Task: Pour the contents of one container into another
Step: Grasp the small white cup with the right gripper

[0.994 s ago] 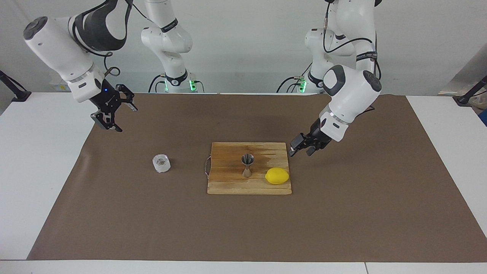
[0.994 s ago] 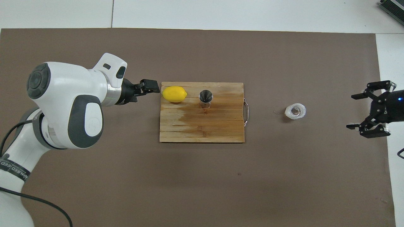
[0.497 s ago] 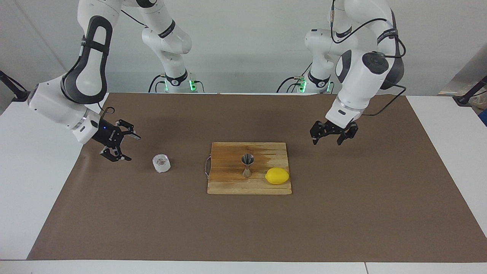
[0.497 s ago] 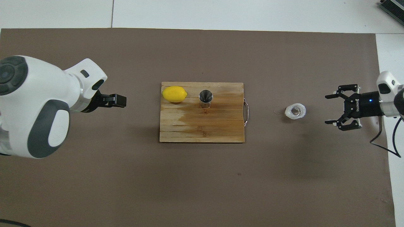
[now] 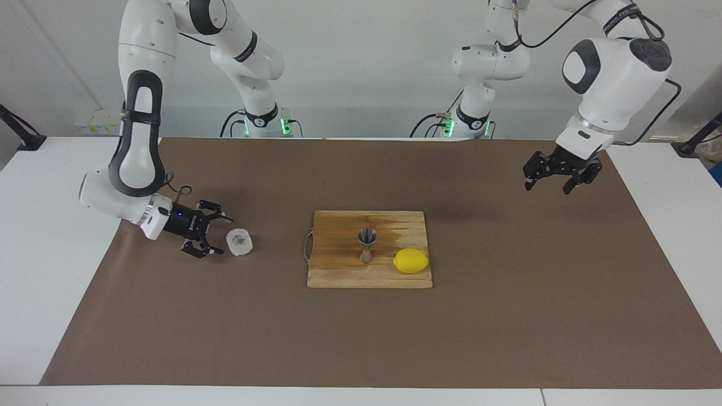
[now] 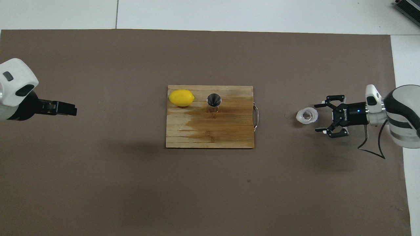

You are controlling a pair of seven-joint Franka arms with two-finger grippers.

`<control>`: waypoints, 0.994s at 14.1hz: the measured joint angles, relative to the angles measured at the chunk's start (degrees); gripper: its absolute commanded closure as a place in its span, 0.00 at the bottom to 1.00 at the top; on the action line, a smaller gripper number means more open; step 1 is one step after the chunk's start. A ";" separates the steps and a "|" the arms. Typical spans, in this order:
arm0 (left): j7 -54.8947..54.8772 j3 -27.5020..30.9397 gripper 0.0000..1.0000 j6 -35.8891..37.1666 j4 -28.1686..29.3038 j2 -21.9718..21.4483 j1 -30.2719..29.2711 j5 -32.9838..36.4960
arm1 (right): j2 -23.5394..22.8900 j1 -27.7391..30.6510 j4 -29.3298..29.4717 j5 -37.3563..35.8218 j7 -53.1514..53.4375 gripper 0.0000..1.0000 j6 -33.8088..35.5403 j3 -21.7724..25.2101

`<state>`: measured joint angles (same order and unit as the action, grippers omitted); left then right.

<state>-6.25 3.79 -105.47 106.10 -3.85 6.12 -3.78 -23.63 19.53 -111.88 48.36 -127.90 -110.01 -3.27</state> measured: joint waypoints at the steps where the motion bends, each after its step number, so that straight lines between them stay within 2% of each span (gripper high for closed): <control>1: 0.00 -0.01 0.00 3.52 -3.53 0.37 -0.08 0.69 | -0.19 -0.51 -0.28 0.75 -1.60 0.00 -0.76 -0.04; 3: 0.00 -0.03 0.00 11.40 -12.00 2.26 -0.20 1.55 | -0.22 -1.46 -1.05 1.13 -3.07 0.03 -2.25 -0.12; 4: 0.00 -0.07 0.00 14.70 -15.72 3.61 -0.39 1.68 | -0.22 -1.90 -1.20 1.15 -3.22 0.10 -2.63 -0.14; 7: -0.40 -0.10 0.00 19.36 -23.24 7.55 -1.16 1.82 | -0.22 -2.84 -1.25 1.16 -3.24 0.54 -3.68 -0.17; 9: -1.85 -0.11 0.00 19.89 -23.27 7.82 -1.21 1.82 | -0.22 -3.02 -1.24 1.18 -3.24 0.85 -4.26 -0.20; 10: -2.23 -0.16 0.00 19.89 -22.78 7.66 -1.21 1.82 | -0.18 -3.17 -1.21 1.22 -3.24 0.94 -4.36 -0.20; 14: -2.58 -0.71 0.00 19.86 -20.27 6.67 -1.18 1.82 | 0.03 -4.23 -0.88 1.54 2.56 0.94 -4.36 -0.33</control>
<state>-8.83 3.08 -85.62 85.82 2.82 4.94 -1.96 -23.60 15.30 -112.77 49.89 -125.34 -114.37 -3.59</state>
